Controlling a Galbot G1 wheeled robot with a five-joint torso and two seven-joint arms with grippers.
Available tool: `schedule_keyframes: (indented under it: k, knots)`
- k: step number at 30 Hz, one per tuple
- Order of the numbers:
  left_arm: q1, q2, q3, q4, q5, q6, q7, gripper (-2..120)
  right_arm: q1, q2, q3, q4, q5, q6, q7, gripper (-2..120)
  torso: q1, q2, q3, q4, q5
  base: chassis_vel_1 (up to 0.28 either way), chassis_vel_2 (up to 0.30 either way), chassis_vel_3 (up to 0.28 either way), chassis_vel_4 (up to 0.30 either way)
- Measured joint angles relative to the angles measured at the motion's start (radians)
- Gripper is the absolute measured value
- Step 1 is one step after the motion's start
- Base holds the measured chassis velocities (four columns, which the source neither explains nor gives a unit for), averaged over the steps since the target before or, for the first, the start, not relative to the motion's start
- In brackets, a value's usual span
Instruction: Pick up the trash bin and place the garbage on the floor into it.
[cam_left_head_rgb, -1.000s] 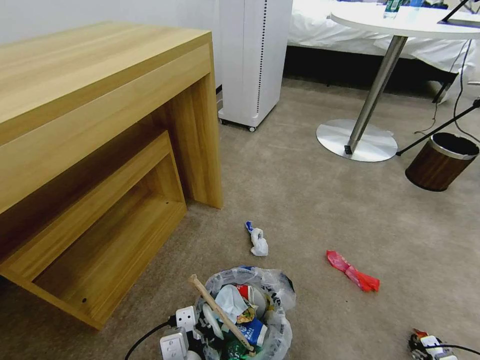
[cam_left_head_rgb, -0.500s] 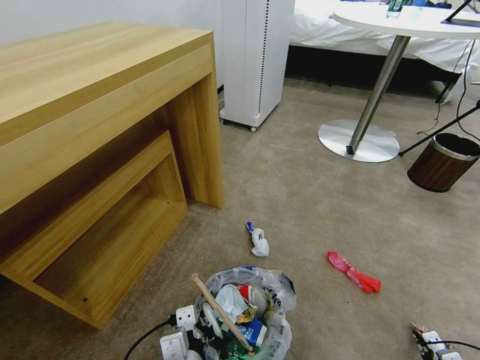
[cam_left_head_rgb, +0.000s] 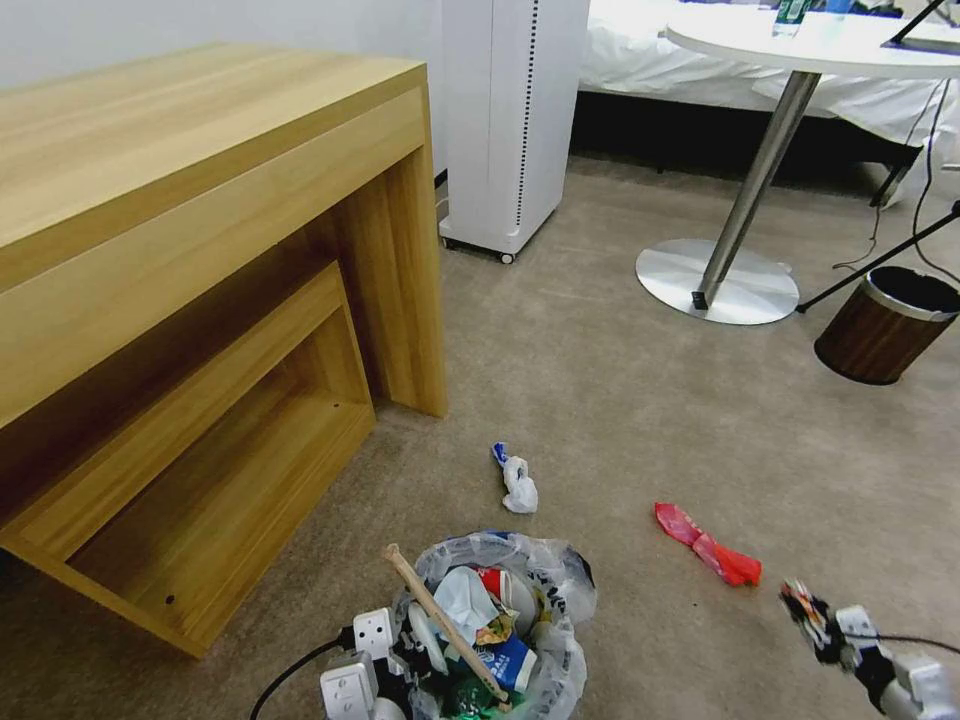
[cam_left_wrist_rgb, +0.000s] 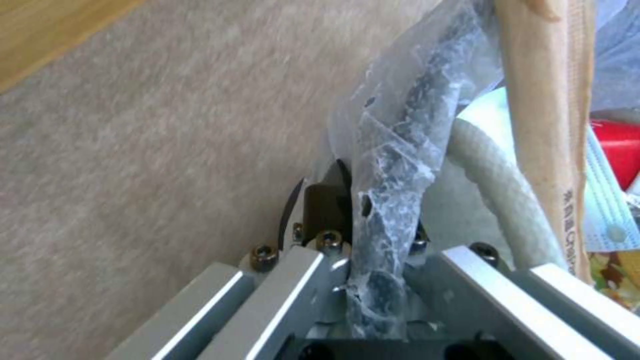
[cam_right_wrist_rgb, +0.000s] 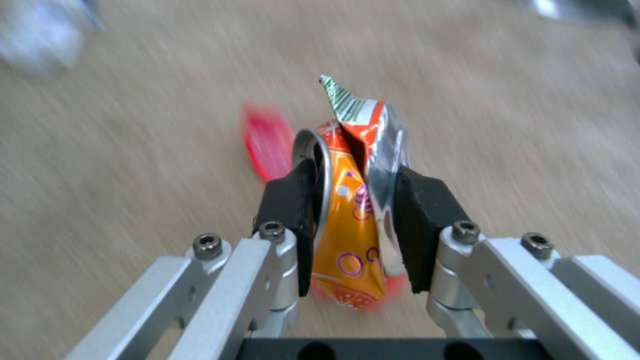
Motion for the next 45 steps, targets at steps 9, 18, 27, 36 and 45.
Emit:
schedule_keyframes:
  k: [9,18,27,36,45]
  knots:
    - [-0.081,0.037,-0.058,-0.042,-0.111,0.000,-0.033,0,-0.002,-0.045,0.001,0.071,0.051,0.056,-0.149,21,0.000,0.000,0.000,-0.0005,0.0001,0.000,0.000,0.000,0.000]
    - [-0.180,0.119,-0.106,-0.041,-0.263,0.012,-0.085,0,0.079,-0.158,-0.018,0.290,0.221,0.098,-0.263,21,0.000,0.000,0.000,-0.0003,0.0000,0.000,0.000,0.000,0.000]
    - [-0.218,0.128,-0.109,0.006,-0.289,0.024,-0.099,0,0.330,-0.289,-0.264,0.442,0.330,0.049,-0.234,21,0.000,0.000,0.000,-0.0003,0.0002,0.000,0.000,0.000,0.000]
    - [-0.267,0.137,-0.122,0.025,-0.337,0.039,-0.119,0,0.607,-0.302,-0.582,0.476,0.407,-0.022,-0.156,21,0.000,0.000,0.000,-0.0006,-0.0001,0.000,0.000,0.000,0.000]
    - [-0.251,0.157,-0.141,0.014,-0.334,0.041,-0.118,0,0.874,-0.219,-0.937,0.427,0.433,-0.026,-0.136,21,0.000,0.000,0.000,-0.0005,0.0000,0.000,0.000,0.000,0.000]
